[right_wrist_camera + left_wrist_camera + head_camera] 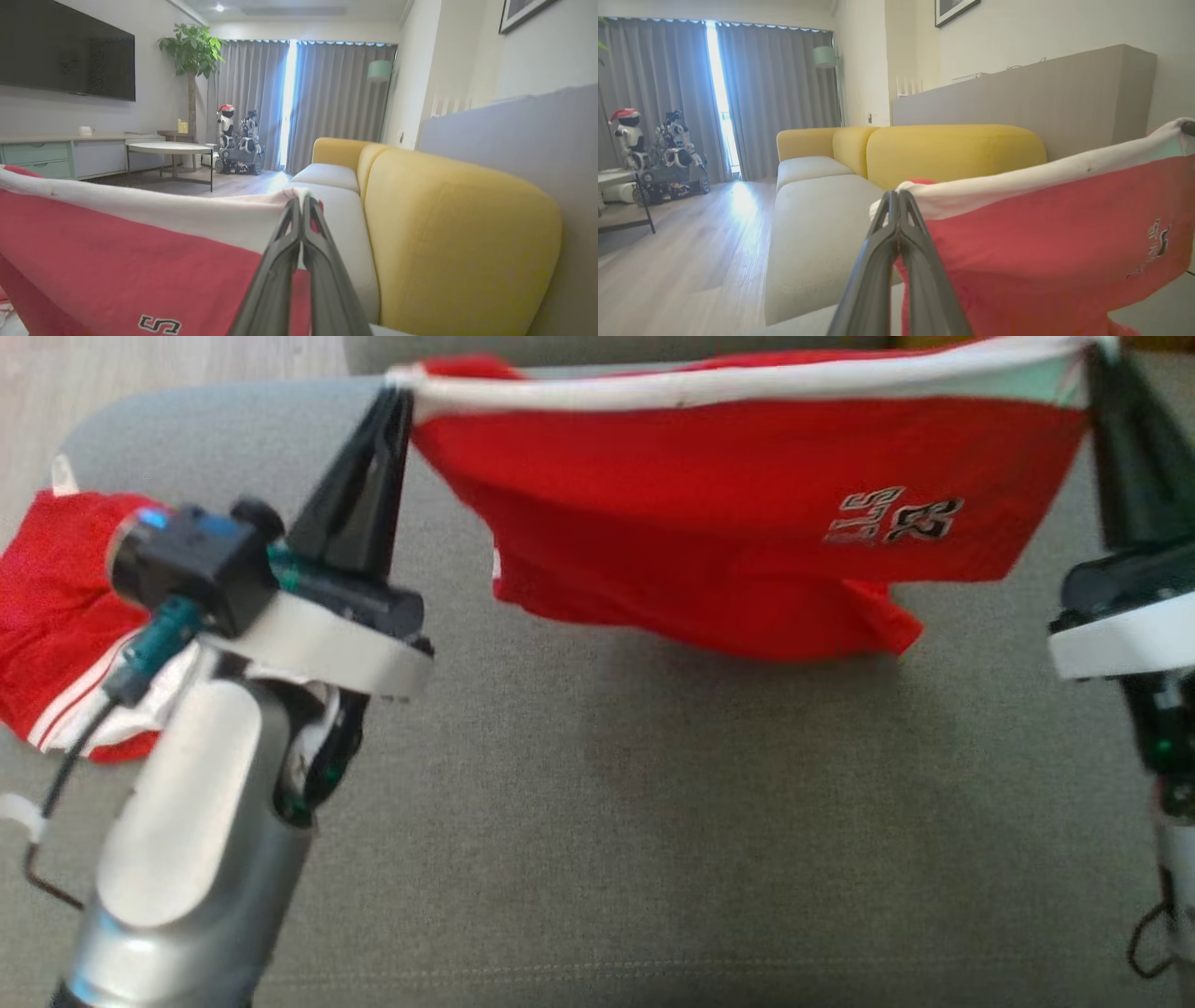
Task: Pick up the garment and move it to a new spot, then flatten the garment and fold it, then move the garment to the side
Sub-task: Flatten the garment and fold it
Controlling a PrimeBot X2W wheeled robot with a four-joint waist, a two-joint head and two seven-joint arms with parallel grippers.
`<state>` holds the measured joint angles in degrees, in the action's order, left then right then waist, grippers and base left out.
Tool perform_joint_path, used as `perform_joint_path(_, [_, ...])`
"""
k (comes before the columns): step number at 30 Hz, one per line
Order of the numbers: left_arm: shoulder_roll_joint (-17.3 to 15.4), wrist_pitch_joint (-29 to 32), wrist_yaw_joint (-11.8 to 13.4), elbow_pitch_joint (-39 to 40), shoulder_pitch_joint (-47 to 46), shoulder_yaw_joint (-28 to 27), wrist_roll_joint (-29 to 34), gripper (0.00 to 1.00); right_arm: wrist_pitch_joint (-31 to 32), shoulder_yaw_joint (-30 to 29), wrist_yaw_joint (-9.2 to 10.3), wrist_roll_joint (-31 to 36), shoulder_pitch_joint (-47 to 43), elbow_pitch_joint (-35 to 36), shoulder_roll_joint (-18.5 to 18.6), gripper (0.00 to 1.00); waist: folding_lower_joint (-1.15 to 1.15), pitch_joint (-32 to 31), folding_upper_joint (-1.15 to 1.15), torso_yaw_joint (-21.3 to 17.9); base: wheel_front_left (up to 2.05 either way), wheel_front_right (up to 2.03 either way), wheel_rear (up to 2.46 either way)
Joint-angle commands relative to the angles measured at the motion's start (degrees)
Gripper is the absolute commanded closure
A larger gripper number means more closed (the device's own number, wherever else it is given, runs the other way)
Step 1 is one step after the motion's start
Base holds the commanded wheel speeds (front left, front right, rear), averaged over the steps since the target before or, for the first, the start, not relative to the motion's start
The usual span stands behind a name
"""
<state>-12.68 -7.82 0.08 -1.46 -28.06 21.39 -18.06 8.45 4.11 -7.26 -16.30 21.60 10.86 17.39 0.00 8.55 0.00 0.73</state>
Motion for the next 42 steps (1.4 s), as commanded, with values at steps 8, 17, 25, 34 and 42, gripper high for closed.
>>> perform_joint_path(8, [-3.77,4.39,1.2,9.04,-5.05,-3.01,0.97,1.0,4.6,-2.08,-0.23,0.82,-1.18,8.63,-0.07,1.0,0.0,-1.88,0.0,-0.23,0.0,0.0,0.0])
perform_joint_path(17, [-4.77,5.8,0.97,7.67,-10.86,-4.84,0.11,1.0,4.16,-0.74,-0.23,-4.09,9.07,2.95,-0.2,1.0,0.0,3.41,0.0,-1.98,0.0,0.0,0.0])
perform_joint_path(25, [-2.44,5.13,-2.55,-5.13,-29.11,-5.25,-1.81,1.0,0.83,5.07,-0.23,-9.59,33.18,-13.45,0.65,1.0,0.0,10.8,0.0,-2.67,0.0,0.0,0.0])
perform_joint_path(34, [2.2,-4.78,-4.53,-30.79,-48.64,-2.96,1.1,1.0,-13.07,11.51,-0.23,-8.9,54.75,-38.26,-1.63,1.0,0.0,12.42,0.0,-1.93,0.0,0.0,0.0])
perform_joint_path(42, [5.6,-7.02,-5.04,-48.0,-48.77,-0.96,2.32,1.0,-14.23,18.51,-0.23,-10.88,56.21,-56.71,-7.15,1.0,0.0,13.89,0.0,-1.9,0.0,0.0,0.0])
